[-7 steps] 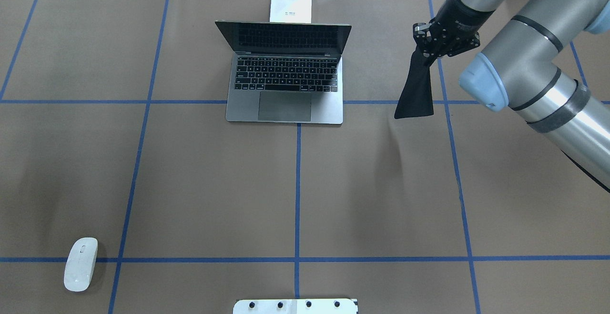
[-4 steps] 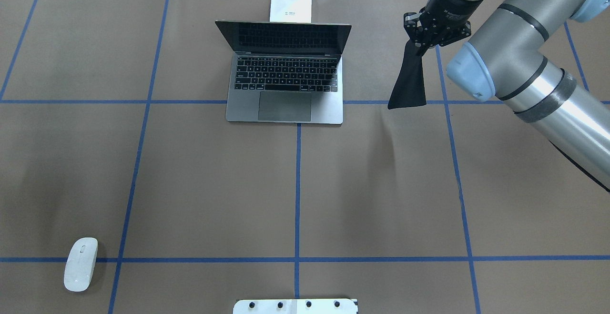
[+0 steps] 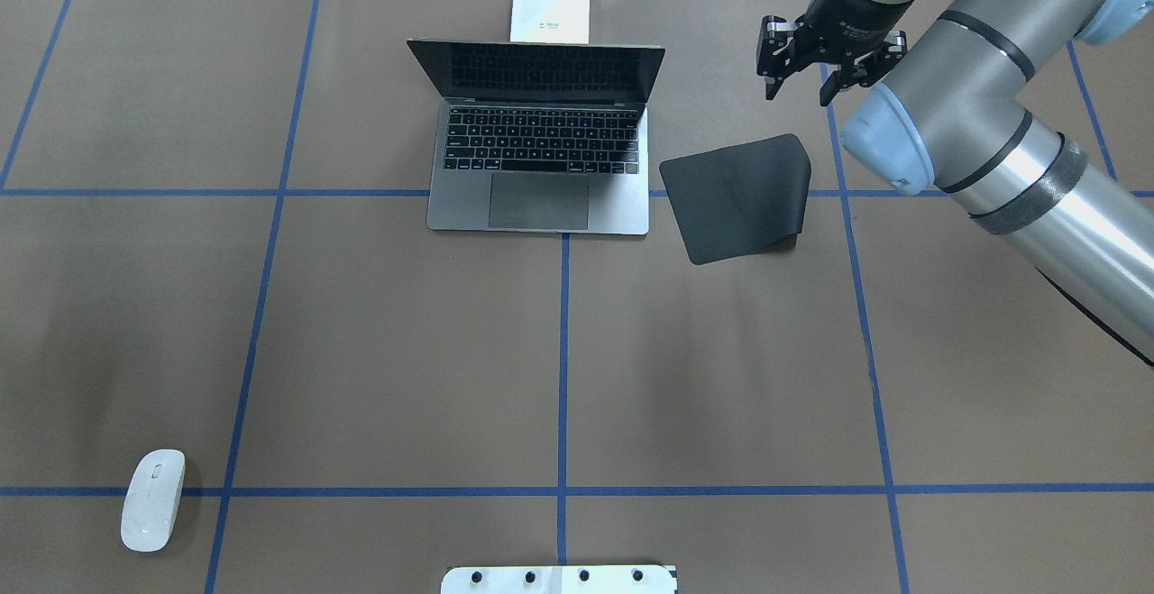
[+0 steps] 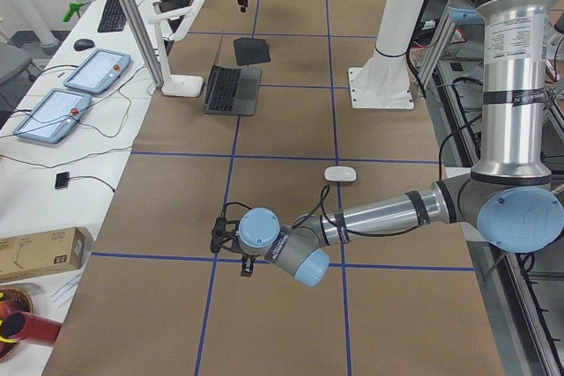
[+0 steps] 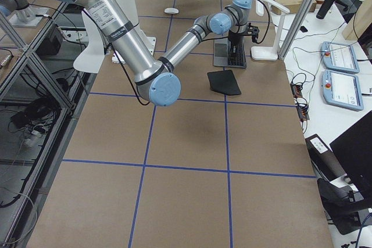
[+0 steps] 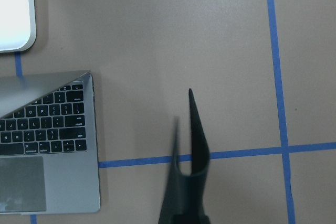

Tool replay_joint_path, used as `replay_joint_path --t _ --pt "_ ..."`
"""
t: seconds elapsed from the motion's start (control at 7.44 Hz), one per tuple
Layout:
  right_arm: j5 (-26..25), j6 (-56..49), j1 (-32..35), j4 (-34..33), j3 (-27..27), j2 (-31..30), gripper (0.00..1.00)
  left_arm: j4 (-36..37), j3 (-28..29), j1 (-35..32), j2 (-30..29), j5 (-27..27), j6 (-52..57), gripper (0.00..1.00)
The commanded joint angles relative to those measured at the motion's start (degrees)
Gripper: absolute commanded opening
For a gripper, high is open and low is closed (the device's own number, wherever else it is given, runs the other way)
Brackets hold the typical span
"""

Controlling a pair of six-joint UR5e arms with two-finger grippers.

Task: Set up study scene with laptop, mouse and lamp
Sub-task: 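Raise the right gripper away while the left gripper moves toward the white mouse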

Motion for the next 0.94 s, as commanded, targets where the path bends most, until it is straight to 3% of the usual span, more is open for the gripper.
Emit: replay_joint_path --t 0.0,0.27,0.54,0.81 --pt "-0.46 0.20 -0.44 -0.01 -0.12 -0.25 1.00 0.27 0.02 0.00 0.00 0.36 -0.26 1.00" --pt "-0.46 -2.25 -0.79 0.07 0.66 -4.09 1.00 0.54 -0.59 0.17 -0.61 0.98 -6.19 1.00" --pt "-0.37 -10.92 0.86 0.34 0.67 -9.19 1.00 0.54 -4.98 1.22 0.00 1.68 -11.76 1.00" --pt "-0.37 -23.20 4.64 0.51 0.84 -15.51 1.00 0.63 -10.41 6.30 1.05 2.03 -19.46 1.00"
